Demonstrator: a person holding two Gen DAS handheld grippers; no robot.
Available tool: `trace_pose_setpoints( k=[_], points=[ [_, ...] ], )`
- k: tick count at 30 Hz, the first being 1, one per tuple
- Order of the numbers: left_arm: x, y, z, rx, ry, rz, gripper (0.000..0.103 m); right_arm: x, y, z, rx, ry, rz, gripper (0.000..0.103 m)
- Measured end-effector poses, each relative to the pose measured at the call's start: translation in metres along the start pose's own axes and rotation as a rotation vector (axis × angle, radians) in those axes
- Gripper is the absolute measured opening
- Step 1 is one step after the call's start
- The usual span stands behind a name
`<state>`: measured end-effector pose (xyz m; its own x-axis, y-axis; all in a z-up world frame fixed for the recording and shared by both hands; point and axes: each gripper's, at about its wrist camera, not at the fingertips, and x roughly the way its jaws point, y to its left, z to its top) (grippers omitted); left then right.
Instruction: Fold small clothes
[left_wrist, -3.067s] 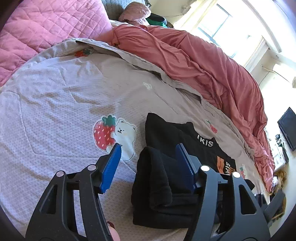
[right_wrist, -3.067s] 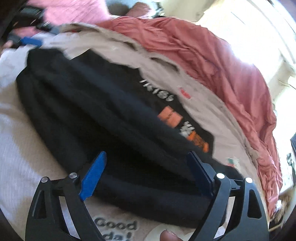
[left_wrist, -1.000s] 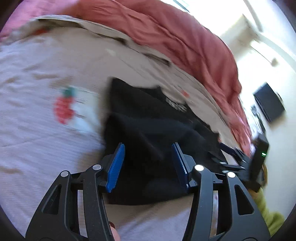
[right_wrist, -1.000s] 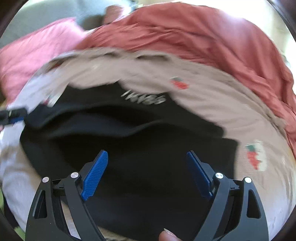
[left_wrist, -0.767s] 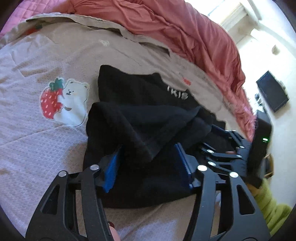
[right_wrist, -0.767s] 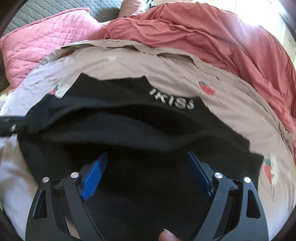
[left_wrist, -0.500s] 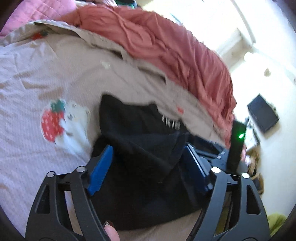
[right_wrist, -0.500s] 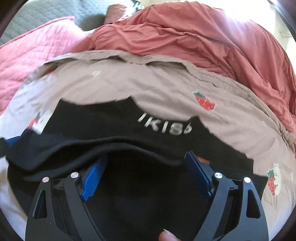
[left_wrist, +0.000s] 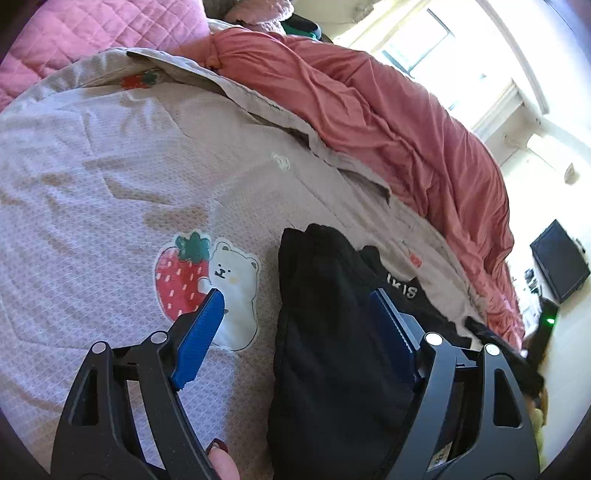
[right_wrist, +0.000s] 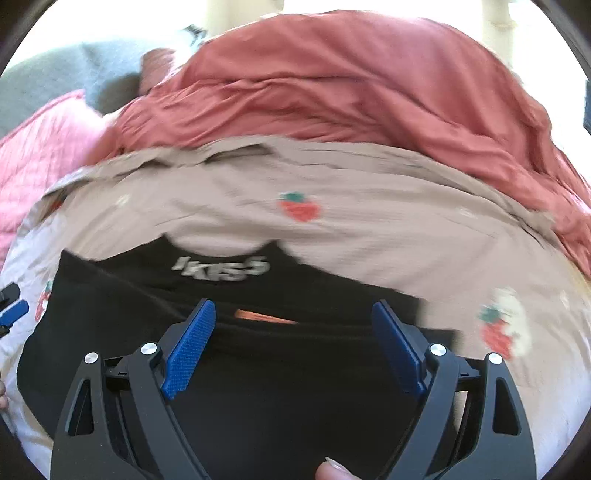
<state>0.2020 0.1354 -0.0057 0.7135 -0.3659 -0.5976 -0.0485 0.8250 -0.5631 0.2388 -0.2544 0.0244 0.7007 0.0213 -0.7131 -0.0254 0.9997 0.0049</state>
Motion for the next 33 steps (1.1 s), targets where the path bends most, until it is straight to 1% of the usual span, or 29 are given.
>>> trace_pose_setpoints(
  k=[3, 6, 8, 10, 12, 13, 14, 15, 16, 17, 18, 19, 20, 21, 22, 24, 26, 27, 33],
  points=[
    [0.009, -0.008, 0.001, 0.033, 0.021, 0.011, 0.073, -0.006, -0.038, -0.007, 0.057, 0.008, -0.028, 0.085],
    [0.017, -0.019, 0.004, 0.083, 0.035, 0.041, 0.073, 0.001, -0.074, -0.017, 0.119, 0.07, -0.041, 0.085],
    [0.024, -0.029, 0.007, 0.131, 0.044, 0.098, 0.073, 0.005, -0.086, -0.023, 0.153, 0.091, -0.029, 0.085],
    [0.033, -0.037, 0.01, 0.171, 0.054, 0.111, 0.073, 0.009, -0.097, -0.026, 0.179, 0.099, -0.026, 0.085],
    [0.047, -0.041, 0.01, 0.182, 0.084, 0.136, 0.073, 0.013, -0.104, -0.028, 0.199, 0.106, -0.017, 0.085],
    [0.057, -0.043, 0.009, 0.183, 0.109, 0.136, 0.071, 0.016, -0.106, -0.028, 0.208, 0.112, -0.004, 0.085],
    [0.063, -0.044, 0.007, 0.19, 0.124, 0.136, 0.068, 0.019, -0.107, -0.029, 0.215, 0.12, 0.009, 0.085],
    [0.067, -0.045, 0.004, 0.207, 0.137, 0.149, 0.058, 0.022, -0.108, -0.029, 0.218, 0.127, 0.018, 0.084],
    [0.07, -0.047, 0.001, 0.226, 0.146, 0.162, 0.052, 0.024, -0.108, -0.029, 0.217, 0.131, 0.022, 0.081],
    [0.073, -0.049, -0.002, 0.25, 0.15, 0.182, 0.051, 0.026, -0.108, -0.029, 0.215, 0.134, 0.027, 0.073],
    [0.073, -0.051, -0.004, 0.27, 0.149, 0.194, 0.046, 0.029, -0.108, -0.029, 0.213, 0.137, 0.034, 0.065],
    [0.073, -0.053, -0.006, 0.295, 0.144, 0.208, 0.04, 0.034, -0.109, -0.03, 0.215, 0.144, 0.042, 0.059],
    [0.072, -0.054, -0.007, 0.308, 0.138, 0.217, 0.036, 0.036, -0.11, -0.031, 0.221, 0.151, 0.054, 0.047],
    [0.071, -0.055, -0.008, 0.316, 0.132, 0.223, 0.027, 0.039, -0.109, -0.032, 0.233, 0.151, 0.085, 0.037],
    [0.068, -0.056, -0.008, 0.327, 0.122, 0.235, 0.019, 0.039, -0.106, -0.033, 0.235, 0.145, 0.094, 0.034],
    [0.064, -0.057, -0.007, 0.333, 0.111, 0.235, 0.011, 0.034, -0.099, -0.032, 0.204, 0.127, 0.082, 0.021],
    [0.058, -0.057, -0.005, 0.321, 0.098, 0.217, 0.008, 0.028, -0.096, -0.03, 0.177, 0.101, 0.059, 0.012],
    [0.053, -0.056, -0.005, 0.315, 0.09, 0.208, 0.008, 0.023, -0.094, -0.03, 0.172, 0.082, 0.056, 0.01],
    [0.027, -0.058, 0.0, 0.288, 0.027, 0.149, 0.004, -0.001, -0.095, -0.022, 0.177, -0.013, 0.054, 0.009]
  ],
)
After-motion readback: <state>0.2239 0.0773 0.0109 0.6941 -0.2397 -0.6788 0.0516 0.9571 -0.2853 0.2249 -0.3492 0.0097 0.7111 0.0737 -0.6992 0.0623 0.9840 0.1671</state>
